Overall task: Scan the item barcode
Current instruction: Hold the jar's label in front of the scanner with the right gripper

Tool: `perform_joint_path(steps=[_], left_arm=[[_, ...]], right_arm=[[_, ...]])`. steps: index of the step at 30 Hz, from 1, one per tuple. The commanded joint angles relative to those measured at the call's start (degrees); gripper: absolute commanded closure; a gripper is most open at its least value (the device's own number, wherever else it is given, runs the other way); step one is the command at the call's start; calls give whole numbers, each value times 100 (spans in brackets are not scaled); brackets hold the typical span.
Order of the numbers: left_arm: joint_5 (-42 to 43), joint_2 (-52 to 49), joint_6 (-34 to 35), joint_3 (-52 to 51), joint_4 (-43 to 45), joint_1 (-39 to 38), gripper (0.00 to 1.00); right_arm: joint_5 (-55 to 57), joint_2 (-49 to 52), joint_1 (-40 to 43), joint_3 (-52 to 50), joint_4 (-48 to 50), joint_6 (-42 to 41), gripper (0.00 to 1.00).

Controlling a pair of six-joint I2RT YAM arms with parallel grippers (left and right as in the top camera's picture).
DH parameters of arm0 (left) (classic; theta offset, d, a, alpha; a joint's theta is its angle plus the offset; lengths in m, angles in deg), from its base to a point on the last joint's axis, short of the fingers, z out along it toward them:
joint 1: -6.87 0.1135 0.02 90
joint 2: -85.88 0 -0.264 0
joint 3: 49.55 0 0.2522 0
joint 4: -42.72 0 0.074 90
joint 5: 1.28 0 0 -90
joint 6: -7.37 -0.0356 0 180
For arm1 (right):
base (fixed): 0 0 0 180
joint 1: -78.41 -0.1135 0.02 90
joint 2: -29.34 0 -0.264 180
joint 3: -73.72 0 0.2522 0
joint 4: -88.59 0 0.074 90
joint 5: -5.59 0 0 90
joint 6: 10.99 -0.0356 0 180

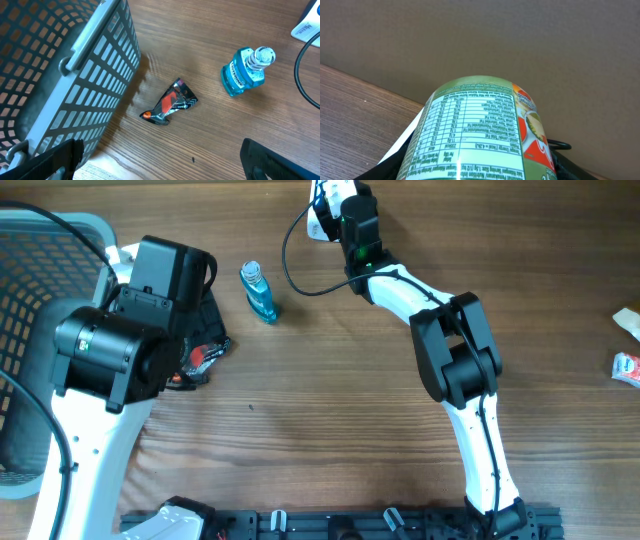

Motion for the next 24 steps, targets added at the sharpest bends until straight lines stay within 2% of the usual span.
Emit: perform_joint_path(steps=[1,2,6,12,17,20,24], left_arm=[[-140,-4,57,0,-4,31,0],[-142,-4,57,0,-4,31,0],[-181,-4,52,0,-22,31,0],[-181,-4,55,0,-136,31,0],[-181,-4,55,0,-157,31,0],[-181,-4,57,0,-310,31,0],[-184,-4,55,0,-306,31,0]], right_arm=[[409,-31,-103,83,190,391,41],[588,-59,-151,83,245,645,41],[929,-225,-278,83,227,774,40],[1292,-802,-361,83,-994,254,39],[1290,-1569,-358,83,-2420,-828,41],[1285,-2302,-299,83,-3687,-1836,41],[1283,-3182,181,83,-5515,-3648,42]])
